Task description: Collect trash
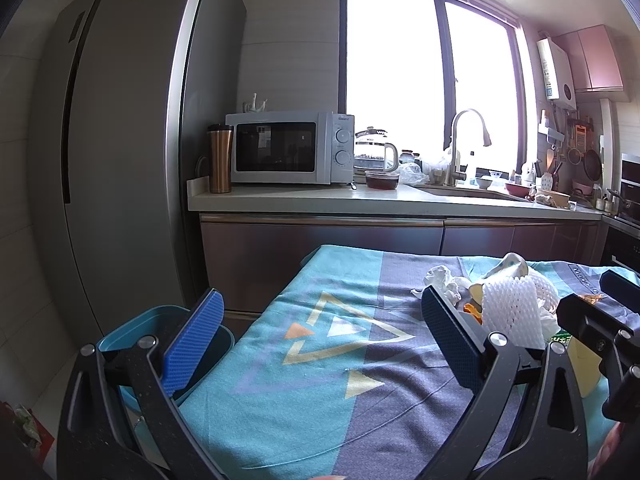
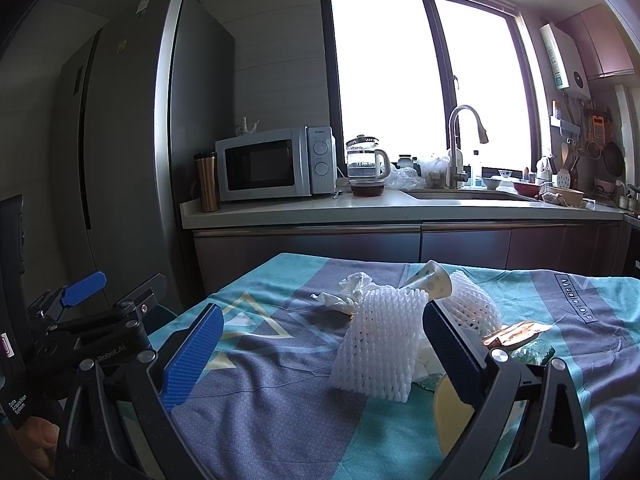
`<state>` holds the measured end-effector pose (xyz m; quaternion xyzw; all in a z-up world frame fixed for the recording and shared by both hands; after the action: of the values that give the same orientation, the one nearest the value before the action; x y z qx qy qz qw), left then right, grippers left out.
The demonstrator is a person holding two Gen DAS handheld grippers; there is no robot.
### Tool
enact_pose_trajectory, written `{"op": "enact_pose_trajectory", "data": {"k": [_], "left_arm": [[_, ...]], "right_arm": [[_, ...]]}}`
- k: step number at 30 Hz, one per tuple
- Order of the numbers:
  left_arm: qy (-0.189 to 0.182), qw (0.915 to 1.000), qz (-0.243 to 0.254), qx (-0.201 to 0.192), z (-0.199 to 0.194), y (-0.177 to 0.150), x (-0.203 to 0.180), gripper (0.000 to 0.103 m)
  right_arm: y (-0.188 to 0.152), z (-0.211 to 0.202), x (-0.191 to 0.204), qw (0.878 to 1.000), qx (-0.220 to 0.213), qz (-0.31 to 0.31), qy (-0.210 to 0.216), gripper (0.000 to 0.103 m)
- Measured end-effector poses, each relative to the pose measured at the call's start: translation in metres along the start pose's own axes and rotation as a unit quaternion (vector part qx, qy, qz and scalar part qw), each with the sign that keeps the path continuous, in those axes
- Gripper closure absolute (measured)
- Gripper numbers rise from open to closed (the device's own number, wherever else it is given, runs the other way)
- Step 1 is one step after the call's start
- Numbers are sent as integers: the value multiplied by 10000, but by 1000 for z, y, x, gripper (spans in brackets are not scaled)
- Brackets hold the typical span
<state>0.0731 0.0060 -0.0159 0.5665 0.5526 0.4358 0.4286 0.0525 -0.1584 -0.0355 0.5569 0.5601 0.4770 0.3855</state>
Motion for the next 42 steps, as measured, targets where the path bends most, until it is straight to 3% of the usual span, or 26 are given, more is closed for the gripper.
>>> {"op": "enact_pose_trajectory", "data": {"k": [30,42], "left_arm": [[-21,10000,28,44,4,-6,-6,6],[-339,9991,156,183,10,-10,-26,6]], "right_arm": [[-2,1,-3,10000,38,25,74,7],[0,-4,-19,10000,66,58,19,7]]}}
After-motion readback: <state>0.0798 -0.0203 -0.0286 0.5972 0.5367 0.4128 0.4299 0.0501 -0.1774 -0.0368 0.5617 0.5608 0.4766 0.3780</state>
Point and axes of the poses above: each gripper's, at about its wrist camera, not at the fingertips, and z roughly the way its jaws point, x to its left, y to its top, the point moved 8 cm from there along z, roughly the way its jaws point, and after that the axes turned 2 degrees about z, right-handed, at the moved point
